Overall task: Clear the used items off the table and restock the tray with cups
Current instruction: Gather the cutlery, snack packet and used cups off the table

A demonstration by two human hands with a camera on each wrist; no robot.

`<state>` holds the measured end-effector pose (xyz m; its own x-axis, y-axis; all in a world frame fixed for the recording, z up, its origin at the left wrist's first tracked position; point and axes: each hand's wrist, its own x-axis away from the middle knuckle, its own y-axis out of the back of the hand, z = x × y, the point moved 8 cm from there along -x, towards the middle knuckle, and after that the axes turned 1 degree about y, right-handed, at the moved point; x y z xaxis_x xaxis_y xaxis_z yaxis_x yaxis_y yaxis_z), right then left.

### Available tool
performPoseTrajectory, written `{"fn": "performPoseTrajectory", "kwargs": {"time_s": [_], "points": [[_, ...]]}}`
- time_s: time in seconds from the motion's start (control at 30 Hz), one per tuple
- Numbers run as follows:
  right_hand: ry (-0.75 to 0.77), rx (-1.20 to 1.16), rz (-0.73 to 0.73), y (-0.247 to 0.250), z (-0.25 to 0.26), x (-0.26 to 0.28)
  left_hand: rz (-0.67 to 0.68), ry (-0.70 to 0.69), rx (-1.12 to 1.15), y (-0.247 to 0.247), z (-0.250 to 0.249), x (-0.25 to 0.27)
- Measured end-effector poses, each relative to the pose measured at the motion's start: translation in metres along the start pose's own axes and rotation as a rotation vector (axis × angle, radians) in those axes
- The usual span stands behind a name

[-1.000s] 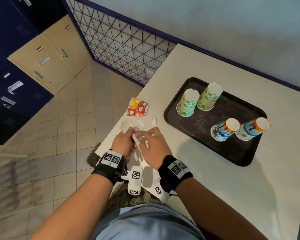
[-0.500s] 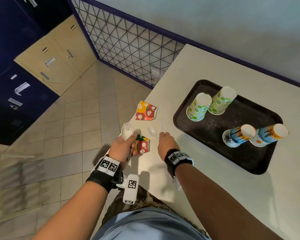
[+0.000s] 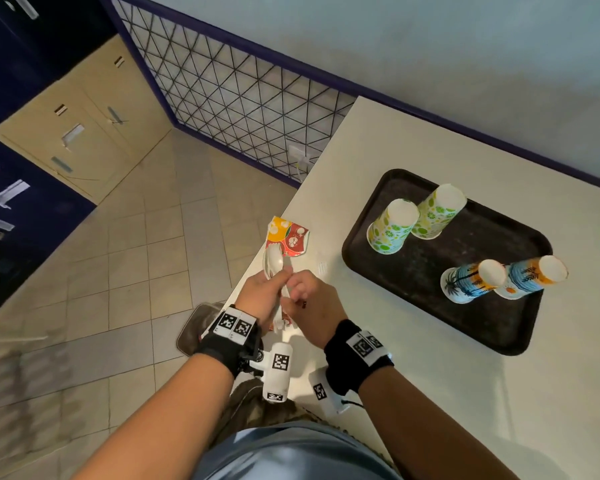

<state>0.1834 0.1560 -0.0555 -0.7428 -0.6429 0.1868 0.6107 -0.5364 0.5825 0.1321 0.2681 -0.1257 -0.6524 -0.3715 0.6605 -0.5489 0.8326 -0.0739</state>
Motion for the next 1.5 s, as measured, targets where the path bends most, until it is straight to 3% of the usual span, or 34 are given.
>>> {"fn": "performPoseTrajectory", "kwargs": {"time_s": [0.1,0.23,0.4,0.73,0.93,1.03,1.17,1.33,1.5], "points": [[-0.064,-0.029,0.027,0.014,0.002,-0.013,-0.077,0.024,-0.024,0.017,-0.006,-0.007],[-0.154,0.092,-0.124,0.035,-0.034,-0.051,-0.161,0.035,0.042,0.040,-0.012,-0.014],[-0.285,0.512,0.140,0.008,-0.075,-0.088,-0.202,0.027,-0.252,0.066,-0.009,-0.024],[-0.157,0.826,0.268,-0.014,-0.080,-0.078,-0.167,0.193,-0.915,0.069,0.021,-0.026],[-0.060,0.841,0.302,-0.016,-0.084,-0.038,-0.139,0.195,-0.865,0.068,0.028,-0.018],[0.059,0.896,0.285,-0.011,-0.085,-0.022,-0.103,0.114,-0.820,0.069,0.025,-0.020],[0.126,0.805,0.293,-0.011,-0.084,-0.009,-0.086,0.033,-0.743,0.078,0.018,-0.018],[-0.034,0.435,0.052,0.018,-0.061,-0.030,-0.111,-0.079,-0.551,0.088,0.012,-0.017],[-0.171,0.105,-0.171,0.035,-0.039,-0.092,-0.176,-0.148,-0.405,0.099,-0.004,-0.012]]}}
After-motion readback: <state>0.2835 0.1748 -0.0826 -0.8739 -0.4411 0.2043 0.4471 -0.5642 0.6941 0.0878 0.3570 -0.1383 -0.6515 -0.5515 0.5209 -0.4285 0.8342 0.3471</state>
